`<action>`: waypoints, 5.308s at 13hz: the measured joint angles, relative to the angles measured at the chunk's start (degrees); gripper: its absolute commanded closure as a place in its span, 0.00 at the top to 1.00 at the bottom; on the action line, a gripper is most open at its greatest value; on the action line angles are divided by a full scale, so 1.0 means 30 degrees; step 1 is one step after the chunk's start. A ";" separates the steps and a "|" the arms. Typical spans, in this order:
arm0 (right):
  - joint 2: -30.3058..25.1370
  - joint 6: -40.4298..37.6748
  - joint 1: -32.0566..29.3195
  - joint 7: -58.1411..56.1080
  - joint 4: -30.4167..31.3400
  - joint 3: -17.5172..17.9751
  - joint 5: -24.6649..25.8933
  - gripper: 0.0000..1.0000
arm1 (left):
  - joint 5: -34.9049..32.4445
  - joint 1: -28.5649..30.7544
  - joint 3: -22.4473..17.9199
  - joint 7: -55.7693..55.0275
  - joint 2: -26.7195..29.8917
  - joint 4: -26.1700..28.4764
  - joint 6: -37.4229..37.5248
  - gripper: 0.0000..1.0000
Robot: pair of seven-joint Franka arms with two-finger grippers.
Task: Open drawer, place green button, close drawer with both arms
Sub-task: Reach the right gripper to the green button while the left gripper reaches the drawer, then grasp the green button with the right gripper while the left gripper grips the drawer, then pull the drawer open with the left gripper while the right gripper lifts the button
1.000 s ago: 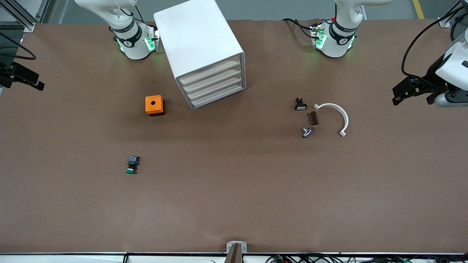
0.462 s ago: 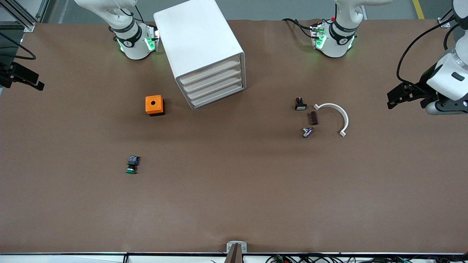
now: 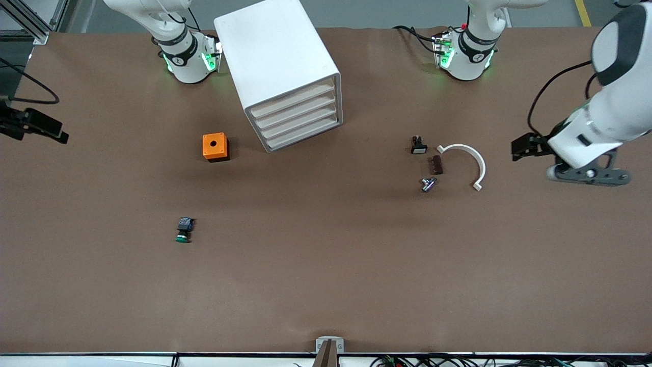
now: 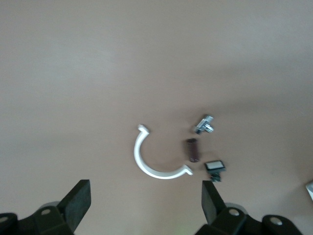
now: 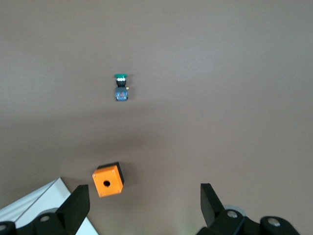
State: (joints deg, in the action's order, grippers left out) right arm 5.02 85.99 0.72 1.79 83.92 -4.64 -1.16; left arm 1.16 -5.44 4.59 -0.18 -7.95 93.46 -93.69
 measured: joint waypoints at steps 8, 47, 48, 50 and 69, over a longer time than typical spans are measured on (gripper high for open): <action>0.3607 0.2842 0.0815 0.0826 0.0325 0.0206 -0.0044 1.00 | 0.6759 -0.0218 0.2119 0.1933 -0.4009 0.0126 0.0183 1.00; 1.1829 1.3613 0.2678 0.5810 0.3924 0.0265 -0.0818 1.00 | 2.5234 -0.7298 0.4550 1.8430 -1.5404 0.0406 -0.3629 0.43; 1.1835 1.3604 0.2679 0.5820 0.3951 0.0265 -0.0819 1.00 | 2.5234 -0.7279 0.4547 1.8430 -1.5427 0.0407 -0.3632 0.36; 1.1840 1.3566 0.2687 0.5822 0.4022 0.0266 -0.0819 0.94 | 2.5235 -0.7260 0.4546 1.8430 -1.5498 0.0407 -0.3634 0.31; 0.9692 1.0399 0.2973 0.6847 0.3452 0.0266 -0.0818 0.18 | 2.5557 -0.6452 0.4192 1.8224 -1.5718 0.0028 -0.3699 0.13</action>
State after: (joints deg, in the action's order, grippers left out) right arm 34.10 117.18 9.64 22.33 94.28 -3.84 -3.62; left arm 77.83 -24.80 17.16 54.49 -55.11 93.54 -104.78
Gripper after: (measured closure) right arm 0.581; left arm 0.850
